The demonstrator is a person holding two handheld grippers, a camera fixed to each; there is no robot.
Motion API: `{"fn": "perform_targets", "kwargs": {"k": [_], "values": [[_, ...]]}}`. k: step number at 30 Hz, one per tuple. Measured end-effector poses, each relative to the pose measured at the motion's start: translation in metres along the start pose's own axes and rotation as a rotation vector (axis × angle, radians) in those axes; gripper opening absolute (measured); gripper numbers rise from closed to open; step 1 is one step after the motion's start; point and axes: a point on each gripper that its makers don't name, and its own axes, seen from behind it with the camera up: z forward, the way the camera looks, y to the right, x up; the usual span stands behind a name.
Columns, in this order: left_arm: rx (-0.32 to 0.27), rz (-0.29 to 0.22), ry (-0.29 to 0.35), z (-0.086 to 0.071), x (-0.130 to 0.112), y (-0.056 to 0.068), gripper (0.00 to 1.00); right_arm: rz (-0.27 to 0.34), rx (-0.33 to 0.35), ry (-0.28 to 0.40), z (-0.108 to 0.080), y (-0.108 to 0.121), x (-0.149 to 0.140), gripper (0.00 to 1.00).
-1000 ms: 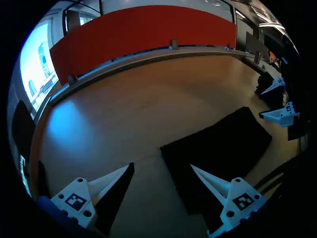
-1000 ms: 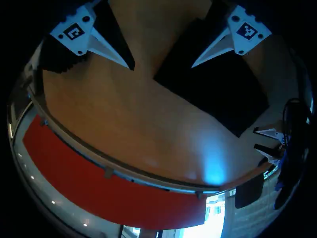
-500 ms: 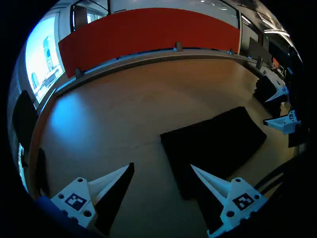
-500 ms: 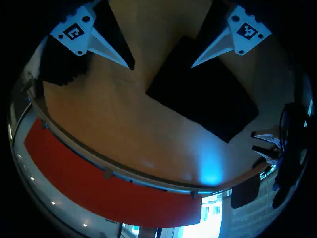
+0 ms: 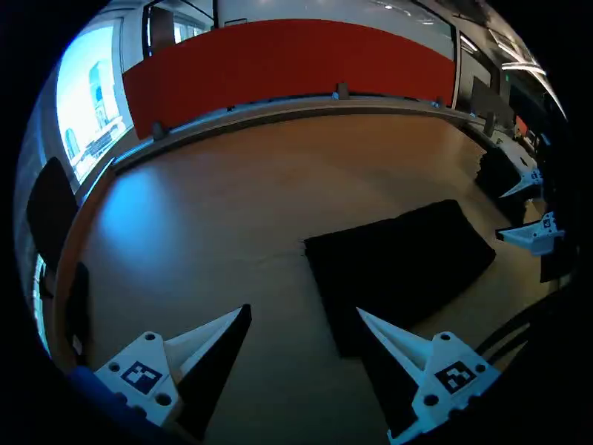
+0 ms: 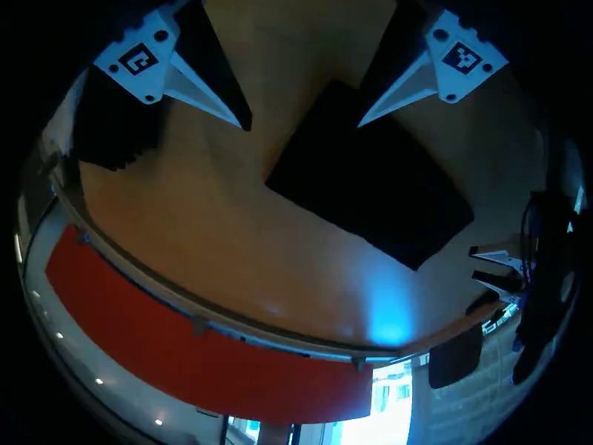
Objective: Fold towel
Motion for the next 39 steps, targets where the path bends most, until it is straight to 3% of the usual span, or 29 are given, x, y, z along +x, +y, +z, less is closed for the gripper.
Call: {"fn": "perform_targets", "kwargs": {"k": [12,27,35,39], "values": [[0.054,-0.094,0.031,-0.023,-0.012,-0.015,0.94,-0.023,0.046,0.009,0.001,-0.008,0.006,1.00],[0.077,-0.131,0.048,-0.041,-0.022,-0.022,0.94,-0.057,0.100,-0.029,0.009,-0.021,-0.012,1.00],[0.095,-0.144,0.054,-0.049,-0.030,-0.026,0.94,-0.055,0.132,-0.053,0.011,-0.028,-0.027,0.97],[0.103,-0.161,0.056,-0.054,-0.033,-0.027,0.94,-0.056,0.156,-0.064,0.010,-0.032,-0.032,0.91]]}}
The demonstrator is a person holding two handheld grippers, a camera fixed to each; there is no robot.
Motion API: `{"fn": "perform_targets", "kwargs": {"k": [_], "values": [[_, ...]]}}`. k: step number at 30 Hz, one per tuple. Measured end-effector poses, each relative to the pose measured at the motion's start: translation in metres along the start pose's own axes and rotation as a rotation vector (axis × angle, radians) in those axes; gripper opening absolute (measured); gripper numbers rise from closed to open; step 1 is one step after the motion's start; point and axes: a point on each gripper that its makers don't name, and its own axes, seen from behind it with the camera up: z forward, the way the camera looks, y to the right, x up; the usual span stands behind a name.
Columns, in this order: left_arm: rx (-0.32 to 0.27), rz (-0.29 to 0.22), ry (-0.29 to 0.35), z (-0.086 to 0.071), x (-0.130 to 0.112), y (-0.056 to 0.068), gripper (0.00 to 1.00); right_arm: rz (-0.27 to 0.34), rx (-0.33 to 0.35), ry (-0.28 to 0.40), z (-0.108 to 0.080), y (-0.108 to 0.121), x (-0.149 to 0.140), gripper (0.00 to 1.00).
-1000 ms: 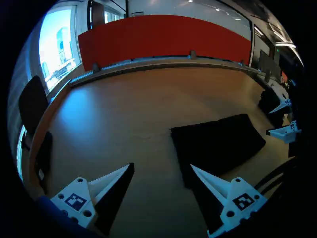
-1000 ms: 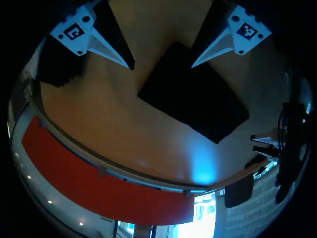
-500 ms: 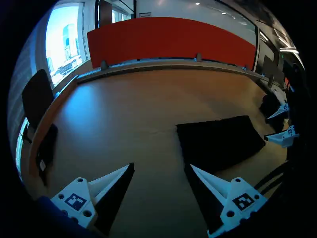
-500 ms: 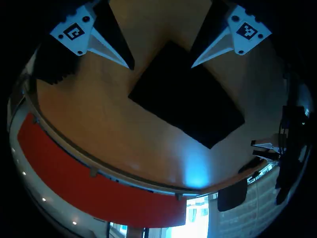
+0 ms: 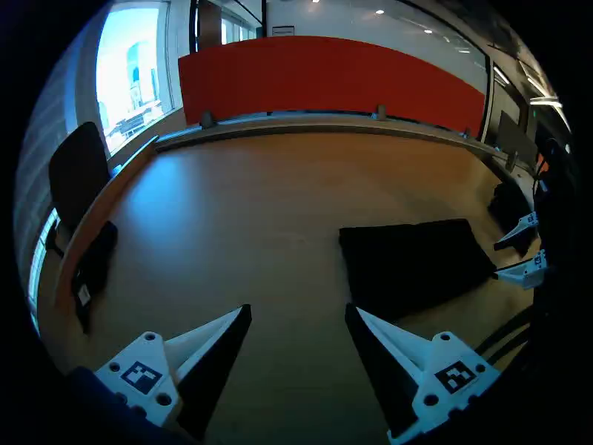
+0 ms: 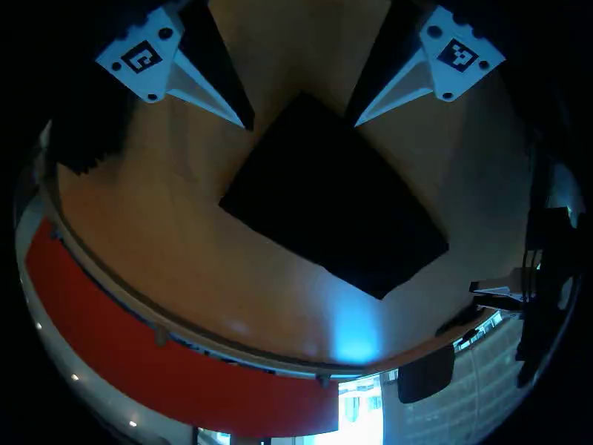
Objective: Fold towel
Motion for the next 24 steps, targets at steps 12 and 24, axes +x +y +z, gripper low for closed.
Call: {"fn": "perform_targets", "kwargs": {"k": [12,24], "values": [[0.007,-0.026,-0.011,-0.010,-0.011,-0.004,0.94,0.000,0.085,-0.060,0.001,-0.008,-0.012,0.55],[0.012,-0.025,-0.014,-0.015,-0.014,-0.009,0.94,-0.031,0.089,-0.094,0.000,-0.003,-0.023,0.32]]}}
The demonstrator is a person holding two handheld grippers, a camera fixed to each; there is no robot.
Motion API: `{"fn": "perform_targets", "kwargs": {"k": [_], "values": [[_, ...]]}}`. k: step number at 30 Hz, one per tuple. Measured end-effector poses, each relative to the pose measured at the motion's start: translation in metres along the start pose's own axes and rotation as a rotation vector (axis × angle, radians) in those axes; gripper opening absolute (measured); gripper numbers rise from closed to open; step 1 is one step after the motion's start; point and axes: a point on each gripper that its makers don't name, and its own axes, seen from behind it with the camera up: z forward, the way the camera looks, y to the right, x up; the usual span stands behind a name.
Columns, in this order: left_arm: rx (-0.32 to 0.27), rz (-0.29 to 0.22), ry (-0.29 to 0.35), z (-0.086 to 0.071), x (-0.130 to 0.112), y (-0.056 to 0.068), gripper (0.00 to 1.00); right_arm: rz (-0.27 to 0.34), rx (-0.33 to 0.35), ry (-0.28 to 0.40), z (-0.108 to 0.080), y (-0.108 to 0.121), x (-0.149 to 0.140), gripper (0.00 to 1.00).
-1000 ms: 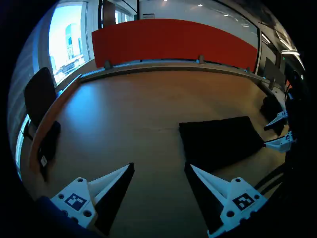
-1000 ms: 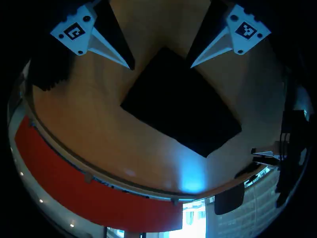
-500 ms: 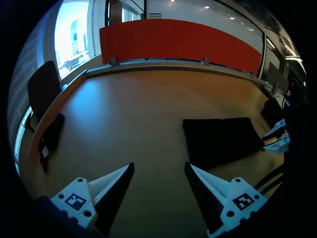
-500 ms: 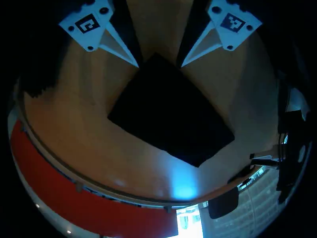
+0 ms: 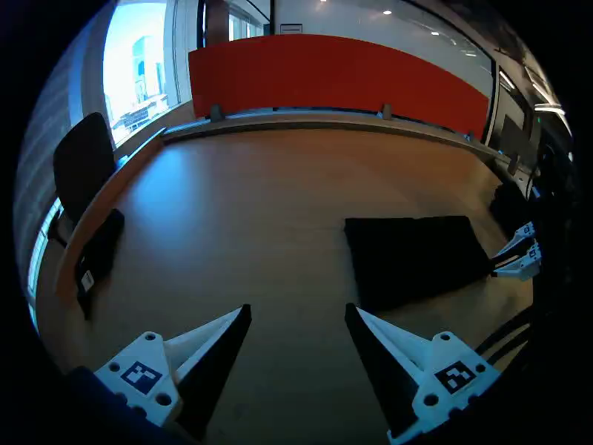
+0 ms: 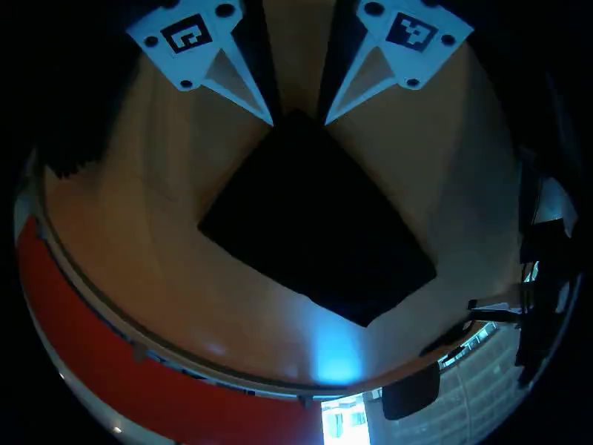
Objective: Fold towel
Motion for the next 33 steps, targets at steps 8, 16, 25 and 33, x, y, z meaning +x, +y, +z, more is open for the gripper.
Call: {"fn": "perform_targets", "kwargs": {"k": [8,16,25,33], "values": [[0.005,-0.002,-0.001,-0.001,0.001,-0.003,0.94,0.005,0.003,-0.004,0.000,0.000,-0.003,0.17],[0.003,0.000,-0.007,-0.001,-0.002,-0.002,0.94,-0.006,-0.009,0.019,0.000,0.002,0.002,0.05],[0.004,0.001,-0.004,0.000,0.000,-0.003,0.94,-0.007,-0.019,0.044,-0.003,0.001,0.014,0.05],[0.007,0.001,-0.003,-0.001,0.000,-0.008,0.94,-0.039,-0.033,0.098,-0.014,0.001,0.045,0.05]]}}
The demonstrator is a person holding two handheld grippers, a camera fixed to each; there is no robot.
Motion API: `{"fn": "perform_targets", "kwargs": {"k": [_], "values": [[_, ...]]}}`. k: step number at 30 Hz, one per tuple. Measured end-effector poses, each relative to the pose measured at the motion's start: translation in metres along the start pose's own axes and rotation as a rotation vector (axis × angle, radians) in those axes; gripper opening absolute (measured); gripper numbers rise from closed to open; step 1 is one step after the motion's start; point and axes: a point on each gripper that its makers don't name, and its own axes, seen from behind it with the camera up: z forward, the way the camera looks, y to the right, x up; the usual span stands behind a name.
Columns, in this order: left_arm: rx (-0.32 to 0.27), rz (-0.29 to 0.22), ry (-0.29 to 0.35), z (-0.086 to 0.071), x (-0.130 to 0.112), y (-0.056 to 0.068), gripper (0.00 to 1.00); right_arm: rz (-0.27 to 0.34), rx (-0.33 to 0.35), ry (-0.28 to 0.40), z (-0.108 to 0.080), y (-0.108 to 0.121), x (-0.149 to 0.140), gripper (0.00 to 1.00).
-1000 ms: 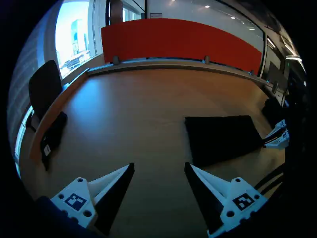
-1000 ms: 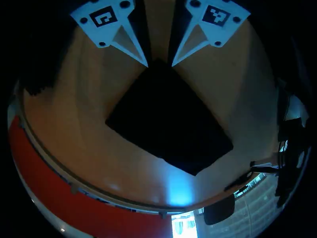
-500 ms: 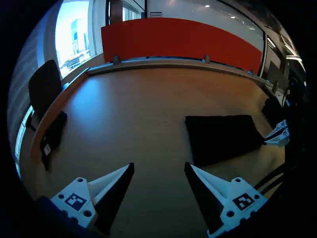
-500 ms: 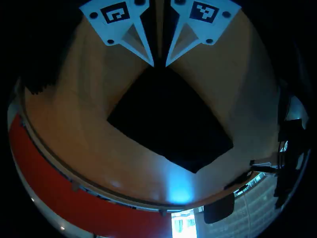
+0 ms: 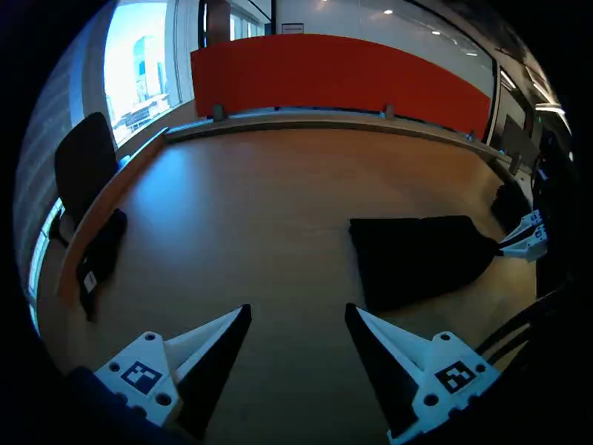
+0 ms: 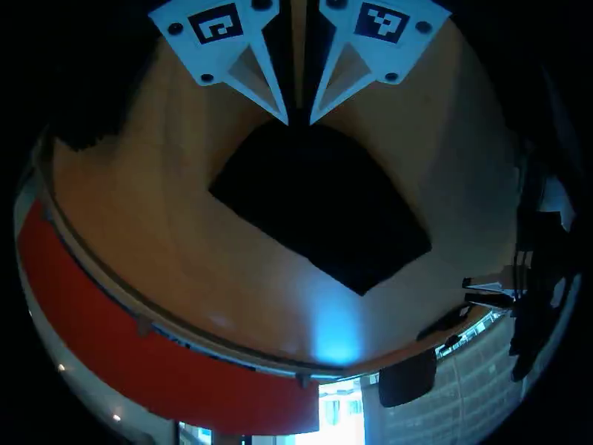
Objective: Fold towel
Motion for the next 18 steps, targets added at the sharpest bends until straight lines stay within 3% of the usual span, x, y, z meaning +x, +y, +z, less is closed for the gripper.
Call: {"fn": "perform_targets", "kwargs": {"k": [18], "values": [[0.014,-0.012,0.005,-0.008,-0.003,-0.009,0.94,-0.138,-0.005,0.136,-0.013,-0.011,0.099,0.05]]}}
